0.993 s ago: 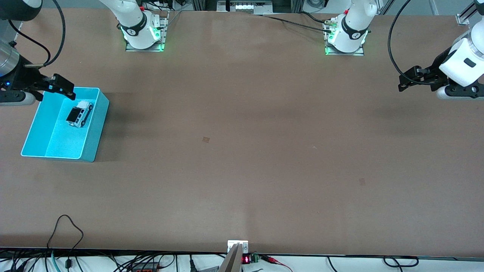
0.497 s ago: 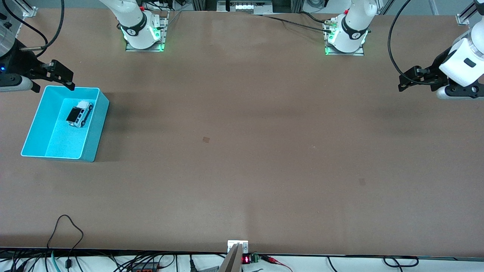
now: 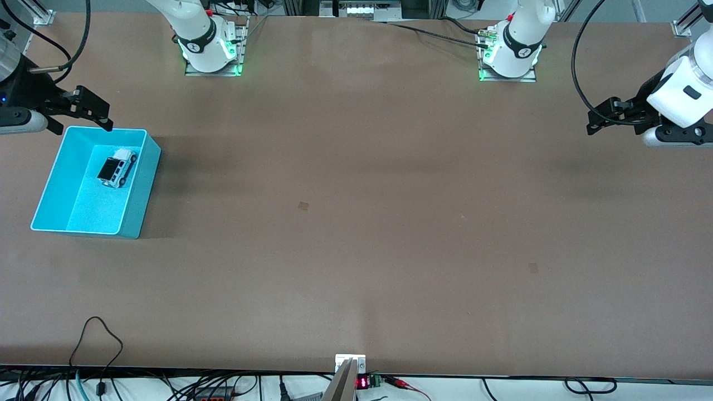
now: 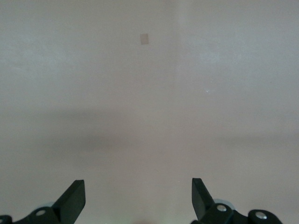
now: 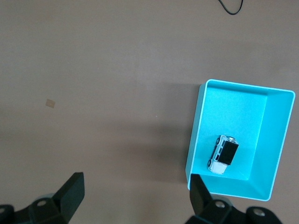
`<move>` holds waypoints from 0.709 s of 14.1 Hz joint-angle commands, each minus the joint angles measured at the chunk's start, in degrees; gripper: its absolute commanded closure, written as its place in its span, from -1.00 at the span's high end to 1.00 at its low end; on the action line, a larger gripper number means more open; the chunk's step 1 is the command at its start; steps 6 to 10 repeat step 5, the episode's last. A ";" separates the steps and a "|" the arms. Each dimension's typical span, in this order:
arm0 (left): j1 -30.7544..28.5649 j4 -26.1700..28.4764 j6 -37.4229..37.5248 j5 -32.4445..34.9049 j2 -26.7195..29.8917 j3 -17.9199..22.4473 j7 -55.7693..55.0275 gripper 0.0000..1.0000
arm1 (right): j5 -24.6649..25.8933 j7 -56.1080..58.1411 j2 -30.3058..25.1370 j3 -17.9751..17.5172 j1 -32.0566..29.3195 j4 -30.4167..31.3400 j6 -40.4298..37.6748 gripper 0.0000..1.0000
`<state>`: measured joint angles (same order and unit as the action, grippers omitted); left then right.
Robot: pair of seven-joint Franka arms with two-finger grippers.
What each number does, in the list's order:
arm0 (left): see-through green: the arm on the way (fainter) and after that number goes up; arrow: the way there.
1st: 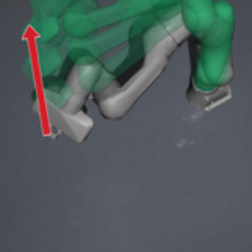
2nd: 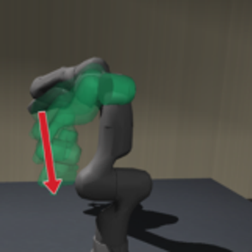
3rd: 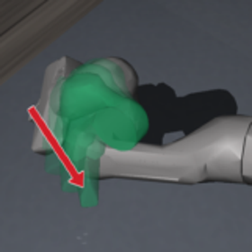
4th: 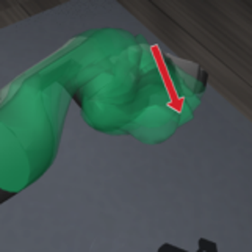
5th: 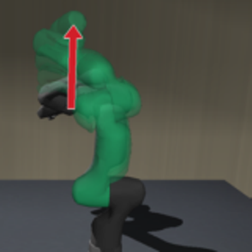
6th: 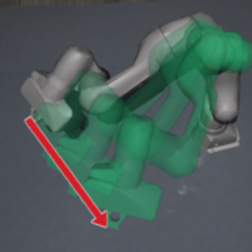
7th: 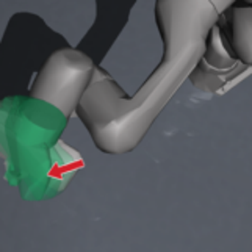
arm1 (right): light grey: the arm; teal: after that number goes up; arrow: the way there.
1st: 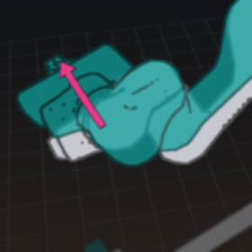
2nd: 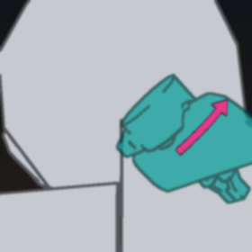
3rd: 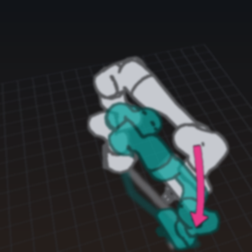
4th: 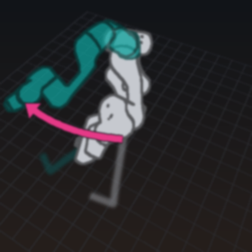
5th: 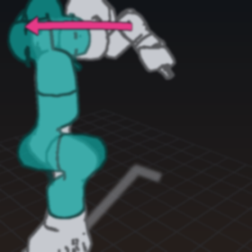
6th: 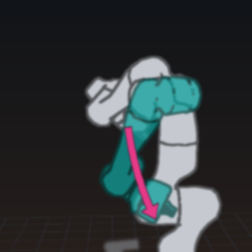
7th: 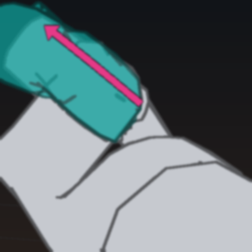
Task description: Wind and store white jeep toy
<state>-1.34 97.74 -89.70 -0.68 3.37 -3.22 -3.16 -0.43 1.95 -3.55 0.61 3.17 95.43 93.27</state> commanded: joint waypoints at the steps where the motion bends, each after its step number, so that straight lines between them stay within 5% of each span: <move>1: -0.25 -0.27 0.84 -0.73 0.59 -0.21 0.35 1.00 | -0.54 -0.02 0.73 -0.69 -0.97 -1.56 -0.90 1.00; 10: -0.25 -0.27 0.84 -0.73 0.59 -0.21 0.35 1.00 | -1.24 0.42 1.96 -0.52 -1.41 -2.61 -2.30 1.00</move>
